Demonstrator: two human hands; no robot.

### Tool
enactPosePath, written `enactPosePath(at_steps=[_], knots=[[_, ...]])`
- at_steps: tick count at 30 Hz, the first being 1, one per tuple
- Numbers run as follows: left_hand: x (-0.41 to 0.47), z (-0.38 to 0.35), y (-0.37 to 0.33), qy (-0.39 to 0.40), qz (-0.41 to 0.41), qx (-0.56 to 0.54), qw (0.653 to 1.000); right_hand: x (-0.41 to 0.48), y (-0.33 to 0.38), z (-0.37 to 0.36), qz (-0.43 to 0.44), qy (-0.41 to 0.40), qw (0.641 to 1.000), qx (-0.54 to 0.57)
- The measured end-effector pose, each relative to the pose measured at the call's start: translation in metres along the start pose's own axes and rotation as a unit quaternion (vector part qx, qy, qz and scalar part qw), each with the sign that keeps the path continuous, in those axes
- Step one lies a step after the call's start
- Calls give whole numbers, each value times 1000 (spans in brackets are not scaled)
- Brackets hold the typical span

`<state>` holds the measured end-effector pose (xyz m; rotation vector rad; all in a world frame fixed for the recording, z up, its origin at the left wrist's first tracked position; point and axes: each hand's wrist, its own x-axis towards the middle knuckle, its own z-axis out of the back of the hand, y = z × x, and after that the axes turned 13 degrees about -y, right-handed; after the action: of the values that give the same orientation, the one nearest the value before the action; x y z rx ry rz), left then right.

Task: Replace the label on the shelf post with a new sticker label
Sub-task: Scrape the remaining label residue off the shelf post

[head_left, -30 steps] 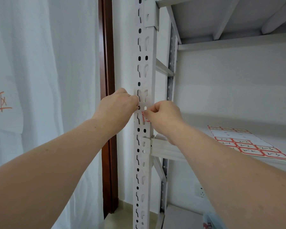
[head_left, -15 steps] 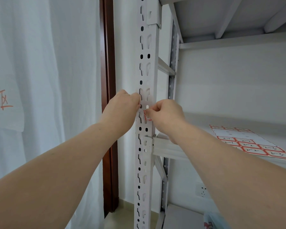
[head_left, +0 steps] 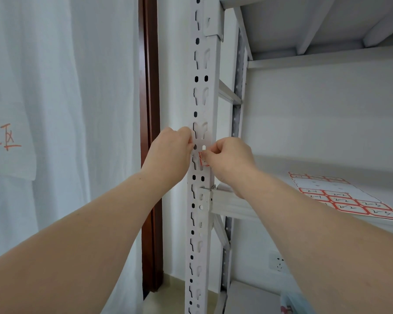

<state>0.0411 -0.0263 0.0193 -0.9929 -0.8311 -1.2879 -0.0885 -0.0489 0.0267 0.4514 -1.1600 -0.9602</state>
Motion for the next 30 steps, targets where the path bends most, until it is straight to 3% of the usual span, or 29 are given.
enactPosePath(at_steps=[30], knots=[[-3,5,-3,-31,131,-84,987,1,0,0,-6,-4,1000,1]])
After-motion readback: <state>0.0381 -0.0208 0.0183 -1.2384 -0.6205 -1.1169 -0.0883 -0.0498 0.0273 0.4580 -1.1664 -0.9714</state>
